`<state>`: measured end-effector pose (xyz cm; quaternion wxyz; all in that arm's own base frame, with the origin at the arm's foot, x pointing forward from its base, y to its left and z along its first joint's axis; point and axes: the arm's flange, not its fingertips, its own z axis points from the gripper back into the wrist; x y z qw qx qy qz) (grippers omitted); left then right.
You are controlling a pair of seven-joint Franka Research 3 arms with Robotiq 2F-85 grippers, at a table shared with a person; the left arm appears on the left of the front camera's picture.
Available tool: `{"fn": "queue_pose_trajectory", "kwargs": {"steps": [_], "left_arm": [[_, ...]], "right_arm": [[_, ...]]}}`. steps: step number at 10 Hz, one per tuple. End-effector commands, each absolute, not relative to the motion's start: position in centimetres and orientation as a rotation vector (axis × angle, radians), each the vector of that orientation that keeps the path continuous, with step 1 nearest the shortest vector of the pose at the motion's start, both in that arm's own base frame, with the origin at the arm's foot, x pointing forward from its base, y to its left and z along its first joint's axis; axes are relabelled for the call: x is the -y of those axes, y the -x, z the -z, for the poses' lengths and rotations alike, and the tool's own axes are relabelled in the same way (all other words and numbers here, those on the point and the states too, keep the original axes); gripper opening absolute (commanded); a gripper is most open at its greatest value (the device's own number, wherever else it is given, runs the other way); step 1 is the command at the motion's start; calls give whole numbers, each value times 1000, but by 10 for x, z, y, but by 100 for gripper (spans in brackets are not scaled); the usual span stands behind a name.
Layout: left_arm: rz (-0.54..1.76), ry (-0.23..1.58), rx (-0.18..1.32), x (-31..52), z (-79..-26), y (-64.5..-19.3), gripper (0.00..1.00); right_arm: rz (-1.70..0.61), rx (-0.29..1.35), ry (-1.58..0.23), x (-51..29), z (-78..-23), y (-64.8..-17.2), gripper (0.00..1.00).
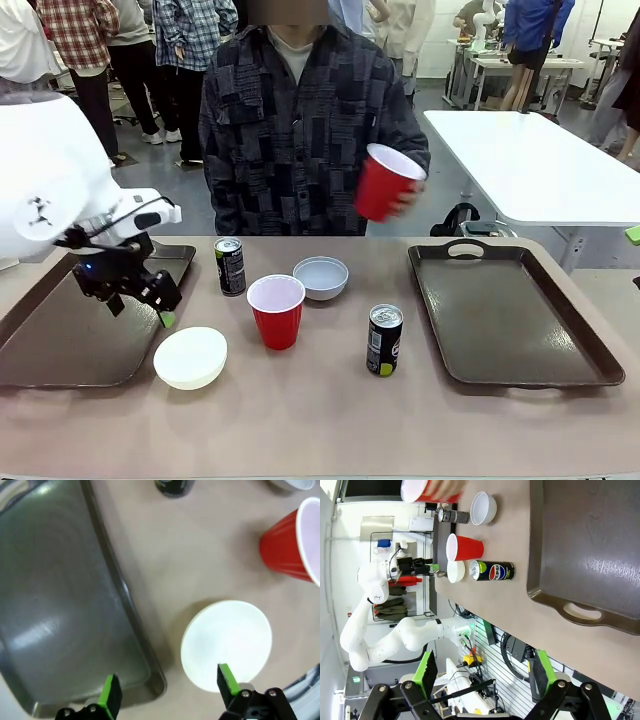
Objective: Prepare tableware on both trays.
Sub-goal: Pick up a Picnic Bowl from the table and place it on a Handle tray.
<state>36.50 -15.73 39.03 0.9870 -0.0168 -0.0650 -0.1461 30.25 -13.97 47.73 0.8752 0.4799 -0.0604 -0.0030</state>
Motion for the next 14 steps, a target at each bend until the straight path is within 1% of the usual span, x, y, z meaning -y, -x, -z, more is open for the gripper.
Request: {"fn": "queue_pose_trajectory", "kwargs": {"steps": [1,5,6,7,8,9,10,11,12,13,14], "left_arm": [[266,5,143,158,-358,-355,100],[273,21,149,170,-338,-360,100],[271,14,134,171,-333,-361,82],[262,19,118,171,-329,-362,82],[258,25,110,172,-327,-363,64],[255,33,105,172,-327,-363,78],[250,41,103,171,-328,-364,47],[245,49,106,171,-332,-364,60],[245,54,113,172,-336,-364,28],[252,53,123,172,-342,-363,42],[252,56,125,173,-345,-362,10]], "right_arm": [[-1,130,-1014,139,-478,-303,100],[-1,130,-1014,139,-478,-303,100],[-1,130,-1014,139,-478,-303,100],[-1,130,-1014,139,-478,-303,100],[-1,130,-1014,139,-478,-303,100],[-1,130,-1014,139,-478,-303,100],[-1,130,-1014,139,-478,-303,100],[-1,130,-1014,139,-478,-303,100],[-1,130,-1014,139,-478,-303,100],[-1,130,-1014,139,-478,-303,100],[-1,130,-1014,139,-478,-303,100]]}}
